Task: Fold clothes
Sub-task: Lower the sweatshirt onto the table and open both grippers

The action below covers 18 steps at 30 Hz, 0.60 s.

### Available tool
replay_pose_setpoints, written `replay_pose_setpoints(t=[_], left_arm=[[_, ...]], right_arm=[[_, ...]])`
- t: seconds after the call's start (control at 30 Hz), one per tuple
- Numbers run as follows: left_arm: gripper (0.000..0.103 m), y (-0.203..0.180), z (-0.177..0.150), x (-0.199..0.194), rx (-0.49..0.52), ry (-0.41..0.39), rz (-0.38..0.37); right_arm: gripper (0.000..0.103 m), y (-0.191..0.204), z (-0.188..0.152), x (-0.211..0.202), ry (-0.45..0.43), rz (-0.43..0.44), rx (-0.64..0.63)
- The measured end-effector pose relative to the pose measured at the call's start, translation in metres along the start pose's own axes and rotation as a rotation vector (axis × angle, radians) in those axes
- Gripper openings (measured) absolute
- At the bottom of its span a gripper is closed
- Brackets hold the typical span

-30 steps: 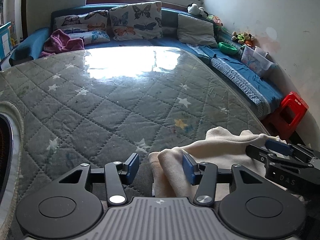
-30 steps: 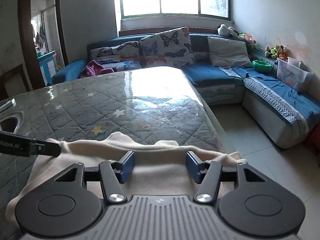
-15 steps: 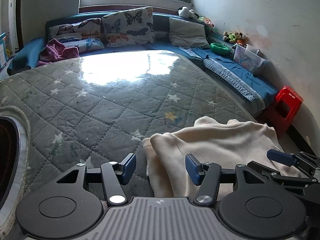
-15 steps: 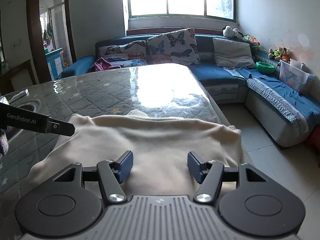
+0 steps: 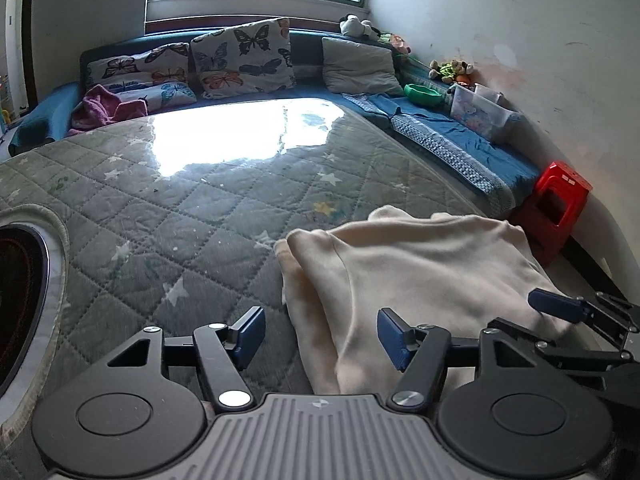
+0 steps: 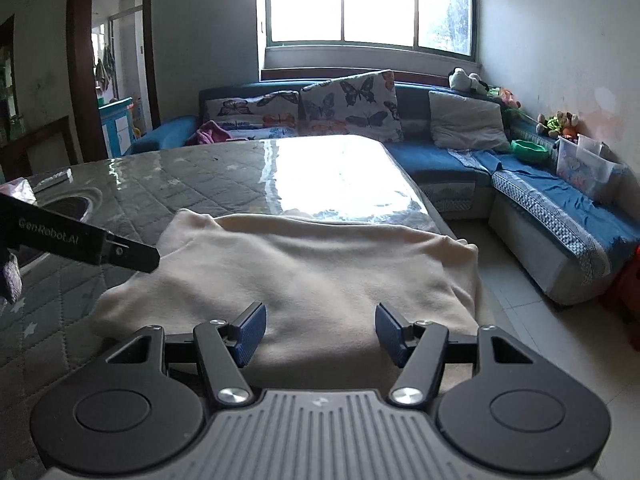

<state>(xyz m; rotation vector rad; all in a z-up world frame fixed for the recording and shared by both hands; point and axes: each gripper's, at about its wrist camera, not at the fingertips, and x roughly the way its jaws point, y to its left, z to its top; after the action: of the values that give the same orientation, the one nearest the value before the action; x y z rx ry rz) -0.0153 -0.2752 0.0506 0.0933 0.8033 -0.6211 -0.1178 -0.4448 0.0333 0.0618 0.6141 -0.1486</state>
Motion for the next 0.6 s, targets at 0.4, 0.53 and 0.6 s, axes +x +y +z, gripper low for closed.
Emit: replay_pose_setpoints(t=[0.4,0.53,0.6], left_arm=[[0.066,-0.003,-0.022,0.001,0.037,0.033,0.003],[0.066,0.0,-0.026,0.004,0.032,0.05,0.005],[0.066,0.0,-0.027,0.002,0.032,0.052,0.002]], right_arm=[[0.062,0.003,-0.007,-0.011,-0.004,-0.011,-0.01],[0.065,0.003,-0.012,-0.01,0.013,-0.019,-0.015],[0.067,0.004,-0.011,-0.015,0.004,-0.01,-0.004]])
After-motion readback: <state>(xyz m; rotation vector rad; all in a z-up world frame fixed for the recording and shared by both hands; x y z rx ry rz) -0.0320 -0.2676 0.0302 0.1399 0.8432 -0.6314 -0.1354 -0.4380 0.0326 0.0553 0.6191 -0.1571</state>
